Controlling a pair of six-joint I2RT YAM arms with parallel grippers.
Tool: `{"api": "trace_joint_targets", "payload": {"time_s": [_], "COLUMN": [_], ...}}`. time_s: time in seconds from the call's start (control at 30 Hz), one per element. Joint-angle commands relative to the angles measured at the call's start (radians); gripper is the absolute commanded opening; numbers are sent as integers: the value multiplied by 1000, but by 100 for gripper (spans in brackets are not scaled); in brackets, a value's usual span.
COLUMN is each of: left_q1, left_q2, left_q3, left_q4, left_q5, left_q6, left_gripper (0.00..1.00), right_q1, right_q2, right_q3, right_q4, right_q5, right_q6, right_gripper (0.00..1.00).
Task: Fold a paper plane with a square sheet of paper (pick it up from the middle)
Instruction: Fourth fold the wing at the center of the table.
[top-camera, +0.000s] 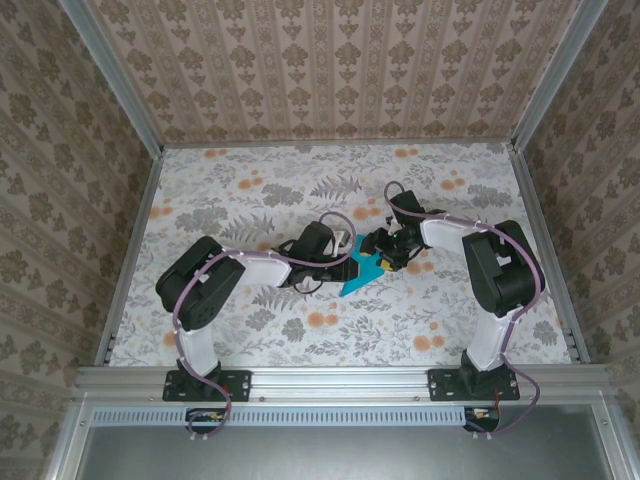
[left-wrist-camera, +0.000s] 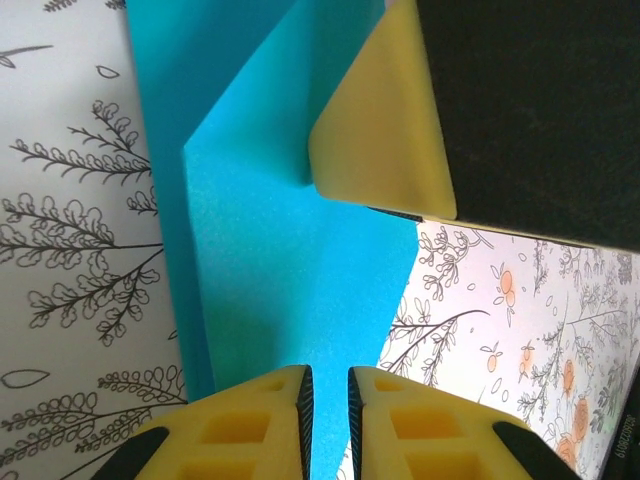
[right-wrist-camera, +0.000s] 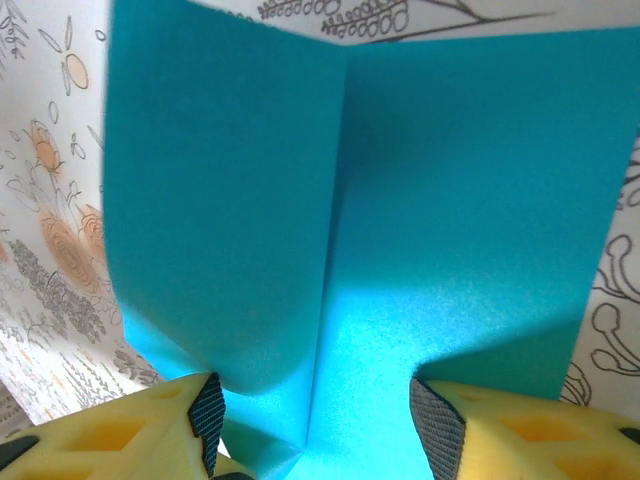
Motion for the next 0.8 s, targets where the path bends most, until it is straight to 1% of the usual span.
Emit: {"api": "trace_joint_targets", "payload": {"time_s": [0.0, 0.2, 0.6, 0.77], "left_q1": [8, 10, 19, 19], "left_q2": [15, 18, -1, -8], "left_q3": [24, 25, 12, 8], "left_q4": [-17, -12, 28, 31], "left_q5": [-4, 1, 19, 13], "left_q6": [-11, -12, -24, -24], "left_gripper": [20, 19, 21, 21], "right_q1": [-4, -2, -1, -1], "right_q2": [169, 188, 195, 195], "right_q3": [-80, -74, -72, -73], "right_q4": [-111, -130, -146, -147], "right_q5": [245, 274, 306, 313], "right_q6": [-31, -23, 23, 38], "right_gripper": [59, 51, 43, 42]}}
